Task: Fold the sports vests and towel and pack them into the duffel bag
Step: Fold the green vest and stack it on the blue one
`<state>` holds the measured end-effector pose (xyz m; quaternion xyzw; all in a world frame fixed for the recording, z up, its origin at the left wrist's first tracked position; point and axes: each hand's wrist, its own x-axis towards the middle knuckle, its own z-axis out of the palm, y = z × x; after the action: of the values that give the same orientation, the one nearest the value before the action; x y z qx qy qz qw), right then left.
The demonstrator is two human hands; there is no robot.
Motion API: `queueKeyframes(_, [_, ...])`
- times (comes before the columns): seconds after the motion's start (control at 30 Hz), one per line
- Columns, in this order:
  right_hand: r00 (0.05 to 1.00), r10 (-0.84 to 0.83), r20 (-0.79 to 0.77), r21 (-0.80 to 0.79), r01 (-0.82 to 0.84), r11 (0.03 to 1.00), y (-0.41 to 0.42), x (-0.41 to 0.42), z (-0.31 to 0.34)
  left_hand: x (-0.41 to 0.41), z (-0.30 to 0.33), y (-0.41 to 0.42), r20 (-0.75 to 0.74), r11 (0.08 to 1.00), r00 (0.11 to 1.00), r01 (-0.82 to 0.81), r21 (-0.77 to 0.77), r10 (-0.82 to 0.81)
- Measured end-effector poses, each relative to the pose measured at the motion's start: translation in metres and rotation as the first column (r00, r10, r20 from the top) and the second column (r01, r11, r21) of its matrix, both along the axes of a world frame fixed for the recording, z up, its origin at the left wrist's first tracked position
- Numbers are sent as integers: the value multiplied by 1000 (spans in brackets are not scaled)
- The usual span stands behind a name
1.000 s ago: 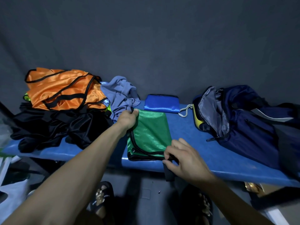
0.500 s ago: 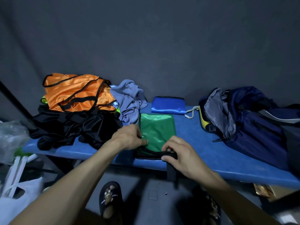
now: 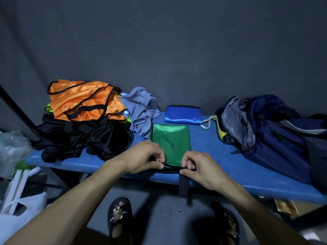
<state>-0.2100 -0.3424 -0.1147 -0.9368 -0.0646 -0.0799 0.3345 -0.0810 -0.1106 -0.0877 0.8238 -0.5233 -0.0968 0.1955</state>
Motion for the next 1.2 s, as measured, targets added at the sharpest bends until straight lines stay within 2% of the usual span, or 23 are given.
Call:
queueKeyframes(0.13, [991, 86, 98, -108, -75, 991, -1, -4, 3, 2, 5, 4, 110, 994, 993, -34, -104, 46])
queueKeyframes(0.23, [971, 176, 162, -276, -126, 953, -3, -15, 3, 4, 1, 9, 161, 997, 984, -73, -34, 77])
queueKeyframes(0.3, [960, 220, 173, -444, -123, 887, -2, -24, 1, 2, -1, 12, 166, 996, 985, -65, 54, 55])
queueKeyframes(0.37, [961, 221, 166, -608, -77, 791, 2, -32, -4, -2, -1, 11, 232, 991, 971, -81, 111, 53])
queueKeyframes(0.47, [959, 183, 215, -700, 20, 714, 11, -38, -18, -14, 4, 1, 319, 993, 947, -67, 93, 34])
queueKeyframes(0.6, [894, 206, 397, -685, 139, 716, 16, -38, -25, -35, -3, -17, 258, 989, 960, 80, 125, -110])
queueKeyframes(0.67, [884, 214, 416, -670, 139, 729, 14, -38, -24, -38, -9, -18, 219, 986, 968, 94, 137, -123])
queueKeyframes(0.7, [890, 202, 408, -629, 115, 769, 13, -38, -23, -38, -11, -17, 208, 989, 971, 96, 116, -118])
queueKeyframes(0.8, [941, 85, 327, -377, 47, 925, 12, -35, -16, -37, -18, -12, 216, 992, 969, 107, 74, -121])
queueKeyframes(0.97, [981, -191, 42, -87, 194, 977, 11, -10, -1, -38, -26, -11, 258, 993, 959, 108, 55, -118])
queueKeyframes(1.03, [964, -256, -73, -31, 255, 967, 10, 1, -1, -37, -28, -10, 250, 994, 962, 103, 35, -108])
queueKeyframes(1.1, [954, -282, -99, -11, 282, 959, 11, 6, -1, -36, -32, -7, 209, 995, 973, 99, 0, -97])
queueKeyframes(1.2, [973, -223, 65, -144, 230, 962, 13, 8, -2, -32, -38, 3, 206, 995, 975, 89, -45, -78])
